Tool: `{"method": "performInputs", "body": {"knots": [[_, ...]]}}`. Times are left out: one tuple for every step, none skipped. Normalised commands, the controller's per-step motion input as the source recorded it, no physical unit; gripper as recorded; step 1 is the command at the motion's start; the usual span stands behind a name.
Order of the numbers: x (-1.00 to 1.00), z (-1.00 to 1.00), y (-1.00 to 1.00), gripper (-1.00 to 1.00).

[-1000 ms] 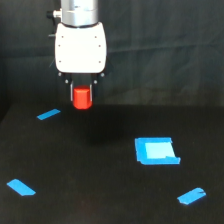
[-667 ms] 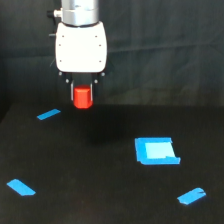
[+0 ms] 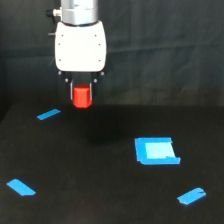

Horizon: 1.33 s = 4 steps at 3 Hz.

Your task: Pick up the red object from the table

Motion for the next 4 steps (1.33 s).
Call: {"method": "performInputs", "body": {"knots": [[0.09, -0.02, -0.03, -1.0], [-0.01, 0.04, 0.07, -1.0], [0.03, 0.05, -0.07, -0.96], [0.04, 0.09, -0.04, -1.0]]}}
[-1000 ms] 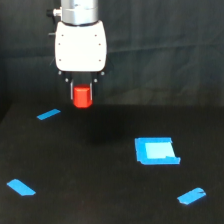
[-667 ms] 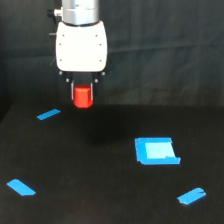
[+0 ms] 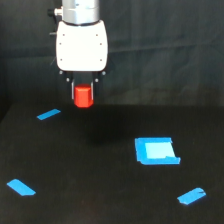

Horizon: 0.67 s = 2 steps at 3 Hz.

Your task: Pick up the red object from the table

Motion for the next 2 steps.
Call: {"method": "performInputs", "body": {"knots": [[0.0, -0.09, -0.05, -0.95], [0.06, 0.0, -0.03, -1.0]]}}
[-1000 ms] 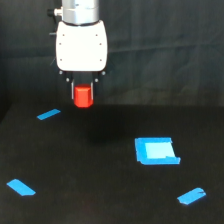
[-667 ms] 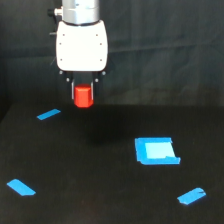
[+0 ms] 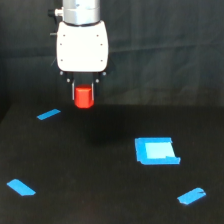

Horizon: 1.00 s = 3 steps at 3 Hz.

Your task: Pick up the red object from the table

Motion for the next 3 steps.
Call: {"method": "performInputs", "body": {"knots": [[-0.08, 0.15, -0.03, -1.0], [0.01, 0.01, -0.01, -0.9], [0.01, 0.1, 0.04, -0.93]]}}
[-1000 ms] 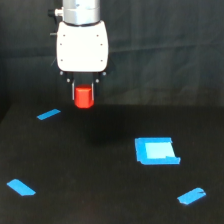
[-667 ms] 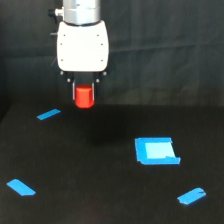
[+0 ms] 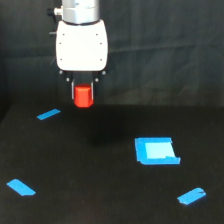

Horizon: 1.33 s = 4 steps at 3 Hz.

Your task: Pick up the red object from the table

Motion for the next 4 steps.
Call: {"method": "performInputs", "body": {"knots": [[-0.02, -0.04, 0.04, -0.98], [0.05, 0.02, 0.02, -1.0], [0.02, -0.01, 0.06, -1.0], [-0.01, -0.03, -0.05, -1.0]]}}
